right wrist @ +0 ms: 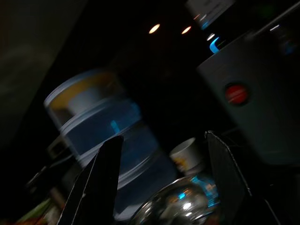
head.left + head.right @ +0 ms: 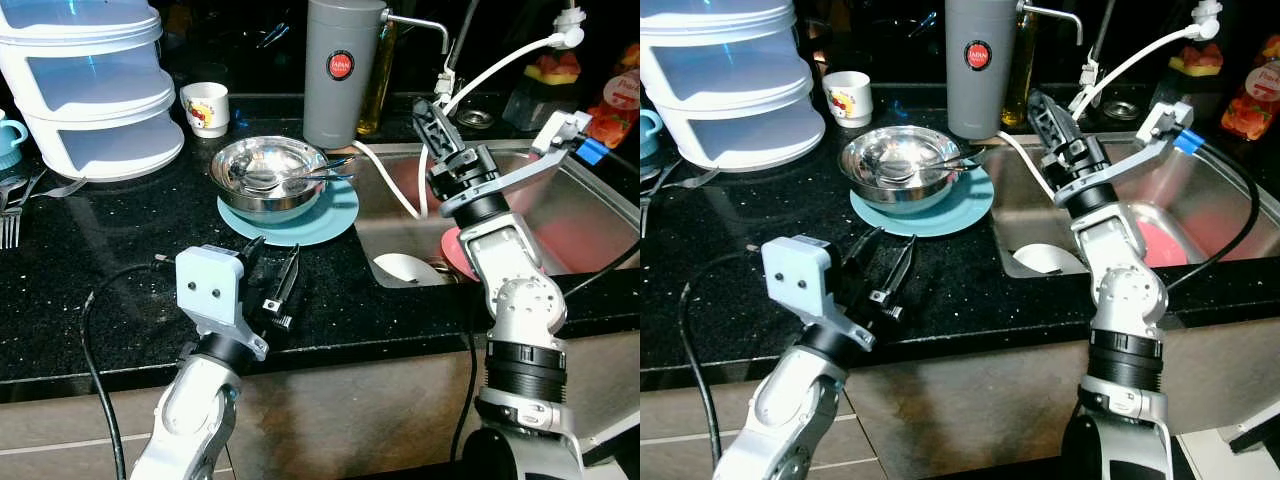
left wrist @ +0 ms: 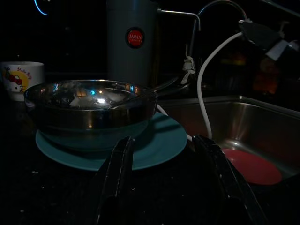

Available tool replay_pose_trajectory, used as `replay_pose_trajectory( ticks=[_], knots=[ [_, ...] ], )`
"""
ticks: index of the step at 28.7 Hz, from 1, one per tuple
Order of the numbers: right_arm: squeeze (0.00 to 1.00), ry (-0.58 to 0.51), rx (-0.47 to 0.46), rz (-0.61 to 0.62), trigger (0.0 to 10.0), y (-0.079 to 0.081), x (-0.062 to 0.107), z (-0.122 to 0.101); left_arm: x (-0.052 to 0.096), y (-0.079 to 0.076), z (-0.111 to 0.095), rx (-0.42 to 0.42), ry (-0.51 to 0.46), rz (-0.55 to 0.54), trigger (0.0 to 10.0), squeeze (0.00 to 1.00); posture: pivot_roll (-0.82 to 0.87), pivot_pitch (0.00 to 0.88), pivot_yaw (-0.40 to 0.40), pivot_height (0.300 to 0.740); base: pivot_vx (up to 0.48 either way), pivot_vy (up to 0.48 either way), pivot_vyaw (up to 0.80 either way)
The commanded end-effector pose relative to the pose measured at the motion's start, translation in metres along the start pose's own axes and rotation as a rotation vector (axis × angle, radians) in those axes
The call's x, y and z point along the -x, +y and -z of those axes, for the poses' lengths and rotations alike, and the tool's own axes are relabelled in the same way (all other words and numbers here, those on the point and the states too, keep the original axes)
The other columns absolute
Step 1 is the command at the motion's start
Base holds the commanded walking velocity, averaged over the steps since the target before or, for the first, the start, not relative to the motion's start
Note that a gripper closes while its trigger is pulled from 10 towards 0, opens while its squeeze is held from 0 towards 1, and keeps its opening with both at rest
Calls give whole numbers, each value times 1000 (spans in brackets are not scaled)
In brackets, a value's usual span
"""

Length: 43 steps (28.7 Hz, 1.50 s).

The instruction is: Kitchen organization

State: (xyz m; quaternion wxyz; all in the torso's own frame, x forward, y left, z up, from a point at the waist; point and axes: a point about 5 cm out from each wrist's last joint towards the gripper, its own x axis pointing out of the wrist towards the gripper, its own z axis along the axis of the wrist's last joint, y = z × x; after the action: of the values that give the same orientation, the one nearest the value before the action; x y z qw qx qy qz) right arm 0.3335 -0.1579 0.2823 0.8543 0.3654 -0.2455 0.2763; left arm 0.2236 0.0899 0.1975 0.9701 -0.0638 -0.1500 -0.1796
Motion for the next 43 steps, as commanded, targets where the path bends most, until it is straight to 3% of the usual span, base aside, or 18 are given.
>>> replay_pose_trajectory(
  ticks=[1, 14, 21, 27, 28, 31, 35, 39, 40, 41, 43],
  knots=[
    [0, 34, -12, -35, 10000, 7, 0, 6, -1, 1, 3, -7, 15, 11, 10000, 0, 141, 0, -20, 740, 0, 0, 0],
    [0, 116, 61, -27, 10000, 6, -10, 18, 0, 3, 6, -29, 19, -4, 10000, 0, 175, 0, -39, 740, 0, 0, 584],
    [0, 163, 188, 18, 10000, 1, -10, 26, 1, 3, 7, -32, 23, -3, 10000, 0, 184, 0, -32, 740, 0, 0, 741],
    [0, 185, 435, 37, 10000, -1, -13, 25, 3, 3, 7, -35, 31, 1, 10000, 0, 192, 0, -30, 740, 0, 0, 193],
    [0, 195, 549, 8, 10000, -1, -14, 17, 3, 3, 7, -35, 32, 2, 10000, 0, 192, 0, -29, 740, 0, 0, 0],
    [0, 203, 608, -41, 10000, -2, -15, 1, 4, 2, 7, -34, 33, 1, 10000, 0, 190, 0, -30, 740, 0, 0, 0],
    [0, 300, 676, -257, 10000, -1, -6, -29, 4, 1, 7, -28, 32, 3, 10000, 0, 180, 0, -31, 740, 0, 0, 0],
    [0, 576, 826, -453, 10000, -2, 13, -31, 3, 1, 8, -23, 31, 6, 10000, 0, 169, 0, -34, 740, 0, 0, 0],
    [0, 576, 826, -453, 10000, -2, 13, -31, 3, 1, 8, -23, 31, 6, 10000, 0, 169, 0, -34, 740, 0, 0, 0],
    [0, 698, 852, -528, 10000, 0, 25, -32, 2, 0, 8, -22, 30, 6, 10000, 0, 168, 0, -37, 740, 0, 0, 0],
    [0, 730, 860, -543, 10000, 0, 28, -33, 2, 0, 8, -21, 30, 6, 10000, 0, 168, 0, -37, 740, 0, 0, 0]
  ],
)
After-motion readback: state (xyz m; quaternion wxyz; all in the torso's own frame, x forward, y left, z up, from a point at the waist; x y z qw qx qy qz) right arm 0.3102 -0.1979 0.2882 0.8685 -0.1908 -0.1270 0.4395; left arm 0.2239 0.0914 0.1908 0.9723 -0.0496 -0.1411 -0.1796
